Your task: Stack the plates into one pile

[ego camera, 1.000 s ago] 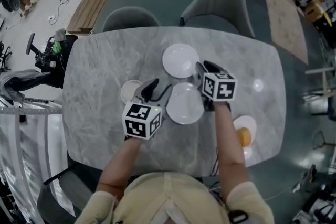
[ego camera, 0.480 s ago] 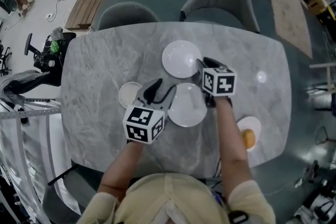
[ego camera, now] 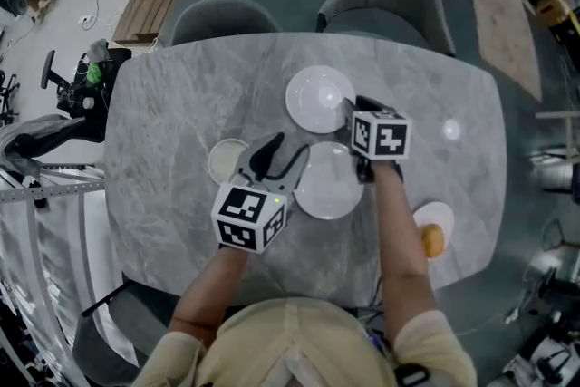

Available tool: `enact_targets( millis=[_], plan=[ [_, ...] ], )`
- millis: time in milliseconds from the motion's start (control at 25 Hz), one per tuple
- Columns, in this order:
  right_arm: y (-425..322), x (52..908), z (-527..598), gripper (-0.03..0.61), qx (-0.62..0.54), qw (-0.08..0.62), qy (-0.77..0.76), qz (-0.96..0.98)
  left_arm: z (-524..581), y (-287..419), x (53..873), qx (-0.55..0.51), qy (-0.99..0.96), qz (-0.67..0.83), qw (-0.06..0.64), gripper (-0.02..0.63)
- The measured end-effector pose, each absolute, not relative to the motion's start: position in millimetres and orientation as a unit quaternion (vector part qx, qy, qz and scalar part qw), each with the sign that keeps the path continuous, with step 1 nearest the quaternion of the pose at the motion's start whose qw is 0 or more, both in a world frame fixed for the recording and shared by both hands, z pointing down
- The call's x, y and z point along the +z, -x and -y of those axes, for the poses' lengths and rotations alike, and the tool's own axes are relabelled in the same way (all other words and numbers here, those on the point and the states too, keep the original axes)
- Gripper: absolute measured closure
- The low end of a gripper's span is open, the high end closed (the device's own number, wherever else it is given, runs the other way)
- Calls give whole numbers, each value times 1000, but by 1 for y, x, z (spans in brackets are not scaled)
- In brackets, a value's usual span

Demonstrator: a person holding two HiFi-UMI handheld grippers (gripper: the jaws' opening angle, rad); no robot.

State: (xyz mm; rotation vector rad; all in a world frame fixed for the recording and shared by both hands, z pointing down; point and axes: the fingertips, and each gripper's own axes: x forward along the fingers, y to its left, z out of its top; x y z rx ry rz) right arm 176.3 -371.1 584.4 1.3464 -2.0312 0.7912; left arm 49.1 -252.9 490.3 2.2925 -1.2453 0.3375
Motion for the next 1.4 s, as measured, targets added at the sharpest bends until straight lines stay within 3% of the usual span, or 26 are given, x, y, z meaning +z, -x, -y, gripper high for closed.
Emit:
enact_targets(
  millis=[400, 1400],
  plan=[
    [-177, 585, 372, 482, 292, 288, -504, 761, 252, -45, 487, 121, -843, 460, 251, 419],
    [-157, 501, 356, 560, 304, 123, -468, 821, 260, -35, 476, 111, -844, 459, 253, 419]
  ],
)
